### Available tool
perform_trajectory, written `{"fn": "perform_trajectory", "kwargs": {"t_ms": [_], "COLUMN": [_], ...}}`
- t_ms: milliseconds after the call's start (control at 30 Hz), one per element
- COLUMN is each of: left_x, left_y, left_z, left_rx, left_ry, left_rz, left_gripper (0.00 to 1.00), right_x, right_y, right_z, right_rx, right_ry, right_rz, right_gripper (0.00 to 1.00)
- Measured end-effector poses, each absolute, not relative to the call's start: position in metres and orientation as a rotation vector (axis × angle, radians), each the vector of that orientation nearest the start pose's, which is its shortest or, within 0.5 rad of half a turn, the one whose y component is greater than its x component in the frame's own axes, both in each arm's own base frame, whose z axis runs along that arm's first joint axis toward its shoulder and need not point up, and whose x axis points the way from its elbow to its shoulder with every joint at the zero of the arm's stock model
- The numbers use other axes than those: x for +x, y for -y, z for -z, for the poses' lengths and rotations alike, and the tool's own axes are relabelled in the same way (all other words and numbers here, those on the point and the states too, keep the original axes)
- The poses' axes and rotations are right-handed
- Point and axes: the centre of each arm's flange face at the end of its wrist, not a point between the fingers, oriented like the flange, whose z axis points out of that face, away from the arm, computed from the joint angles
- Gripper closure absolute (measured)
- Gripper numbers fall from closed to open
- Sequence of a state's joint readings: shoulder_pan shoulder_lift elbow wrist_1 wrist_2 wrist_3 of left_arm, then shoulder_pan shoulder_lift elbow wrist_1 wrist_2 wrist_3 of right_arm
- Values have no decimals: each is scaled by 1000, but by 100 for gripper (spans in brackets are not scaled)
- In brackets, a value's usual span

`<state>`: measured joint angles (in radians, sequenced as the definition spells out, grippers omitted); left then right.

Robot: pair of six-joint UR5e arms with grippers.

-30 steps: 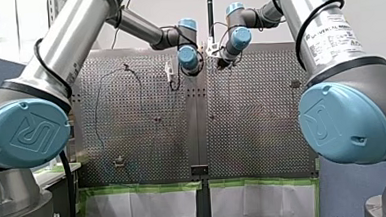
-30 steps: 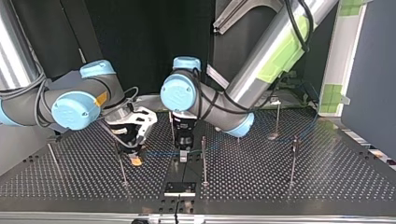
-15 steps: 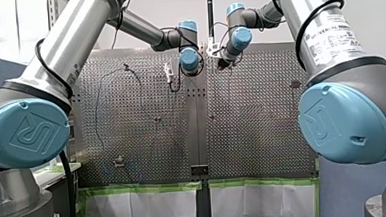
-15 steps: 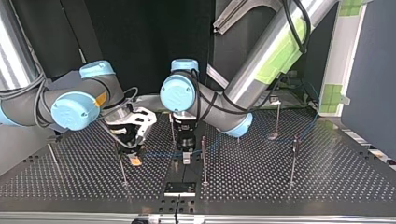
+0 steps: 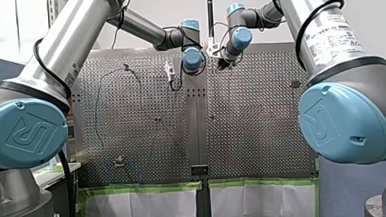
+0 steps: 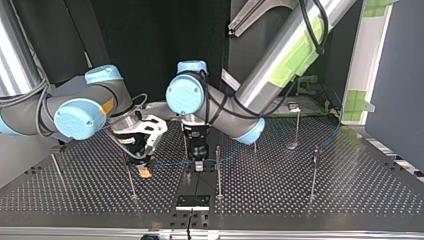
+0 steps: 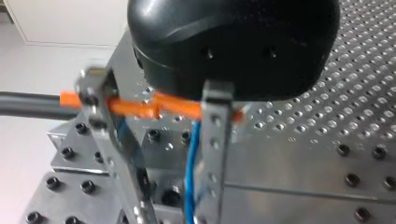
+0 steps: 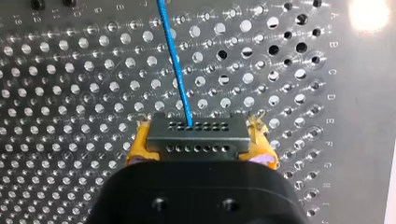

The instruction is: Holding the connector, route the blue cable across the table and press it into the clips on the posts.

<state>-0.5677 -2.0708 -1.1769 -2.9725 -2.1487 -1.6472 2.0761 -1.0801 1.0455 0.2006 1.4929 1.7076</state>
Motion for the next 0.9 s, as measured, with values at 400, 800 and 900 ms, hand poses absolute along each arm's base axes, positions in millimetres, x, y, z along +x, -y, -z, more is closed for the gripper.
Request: {"fn": "perform_trajectory", "kwargs": {"t_ms": [400, 800, 900], "left_x": [525, 513, 511], "left_y": [443, 443, 442], "left_z": [-397, -359, -349], "left_rx": [-104, -142, -145], "left_ry": [-1516, -1518, -1517], "left_rz": [100, 111, 118], "left_gripper": [99, 99, 99], "right_x": [456, 458, 459], "right_y": [514, 502, 499], "right_z": [-433, -416, -411], "right_rx": [1765, 1828, 1841], "right_ry": [1110, 1134, 1138], "right_rz": [-1594, -1550, -1542], "right_gripper": [100, 100, 100]}}
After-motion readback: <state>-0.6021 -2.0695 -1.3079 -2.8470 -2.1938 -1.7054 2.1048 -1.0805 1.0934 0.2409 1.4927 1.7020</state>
